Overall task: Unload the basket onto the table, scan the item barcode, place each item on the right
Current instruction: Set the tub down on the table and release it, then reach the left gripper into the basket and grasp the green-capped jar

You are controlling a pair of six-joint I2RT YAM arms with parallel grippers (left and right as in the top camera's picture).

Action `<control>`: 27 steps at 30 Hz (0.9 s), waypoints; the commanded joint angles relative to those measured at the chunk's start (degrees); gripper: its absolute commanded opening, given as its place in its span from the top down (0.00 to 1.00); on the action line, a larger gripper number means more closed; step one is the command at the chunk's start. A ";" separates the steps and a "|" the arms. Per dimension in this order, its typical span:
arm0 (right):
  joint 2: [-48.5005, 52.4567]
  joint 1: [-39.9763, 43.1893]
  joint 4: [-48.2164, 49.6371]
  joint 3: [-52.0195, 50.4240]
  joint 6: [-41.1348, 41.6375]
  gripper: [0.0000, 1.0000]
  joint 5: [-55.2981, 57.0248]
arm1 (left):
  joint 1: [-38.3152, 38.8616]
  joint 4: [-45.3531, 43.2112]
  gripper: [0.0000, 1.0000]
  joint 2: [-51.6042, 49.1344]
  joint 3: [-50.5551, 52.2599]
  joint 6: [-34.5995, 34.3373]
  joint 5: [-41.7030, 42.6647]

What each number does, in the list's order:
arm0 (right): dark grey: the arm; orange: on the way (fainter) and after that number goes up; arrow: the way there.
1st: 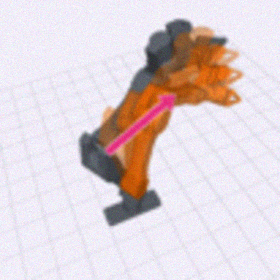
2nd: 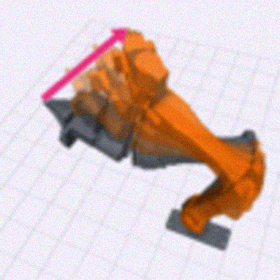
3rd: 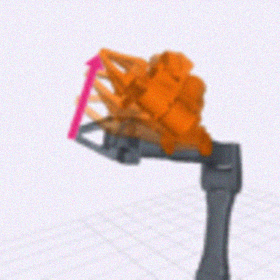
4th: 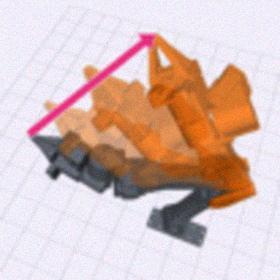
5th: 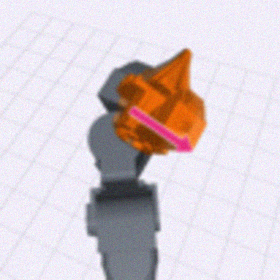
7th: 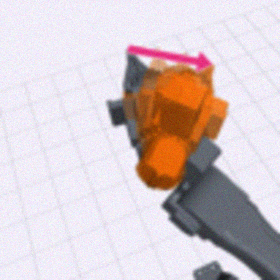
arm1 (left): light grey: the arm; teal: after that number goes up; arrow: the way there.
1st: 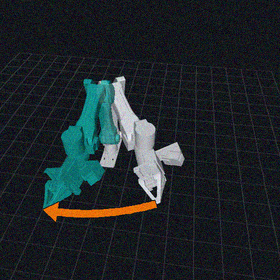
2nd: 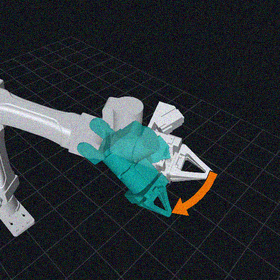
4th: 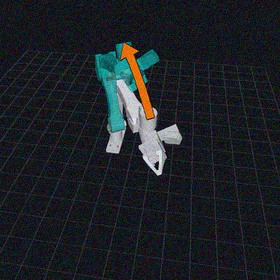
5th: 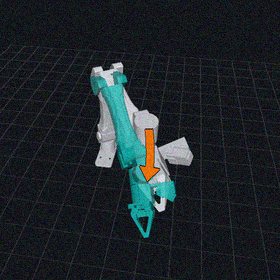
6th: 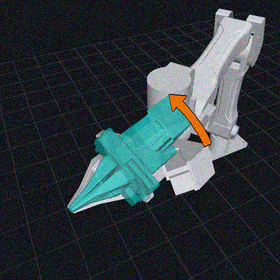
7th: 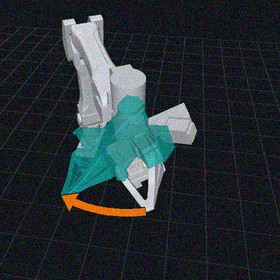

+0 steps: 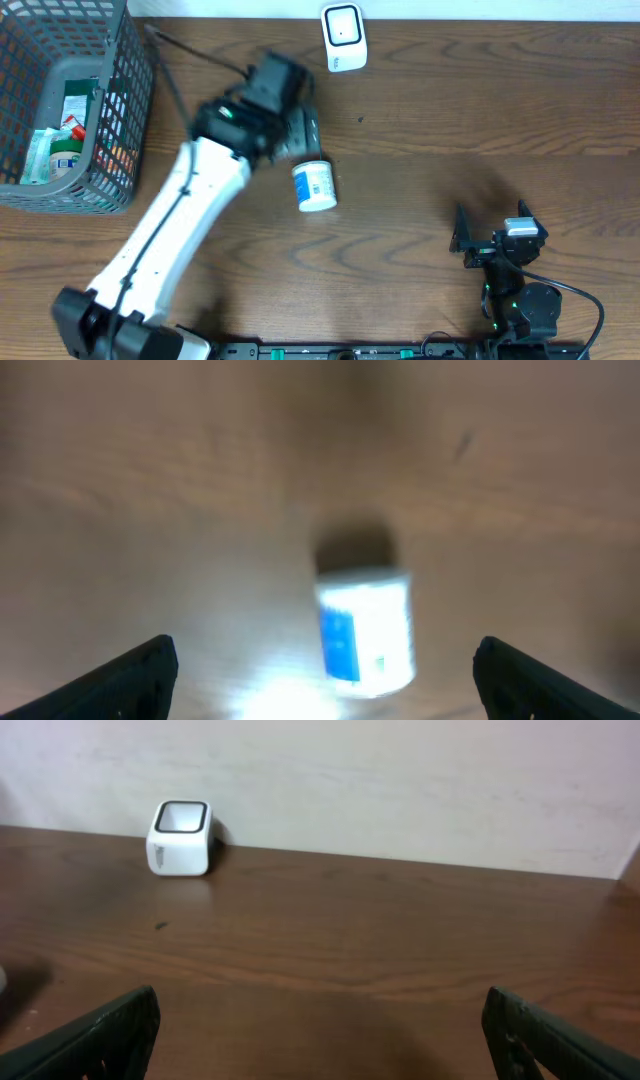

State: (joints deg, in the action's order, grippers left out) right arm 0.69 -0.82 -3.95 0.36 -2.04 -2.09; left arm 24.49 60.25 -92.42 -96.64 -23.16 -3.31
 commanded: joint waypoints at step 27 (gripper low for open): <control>-0.31 -0.35 -0.20 -0.04 0.72 0.01 0.13 | -57.31 17.66 0.05 -20.55 -35.47 9.97 -9.33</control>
State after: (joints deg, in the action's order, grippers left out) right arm 0.69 -0.82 -3.95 0.36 -2.02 -2.07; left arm -32.29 76.88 -108.84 -132.03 -18.44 -16.36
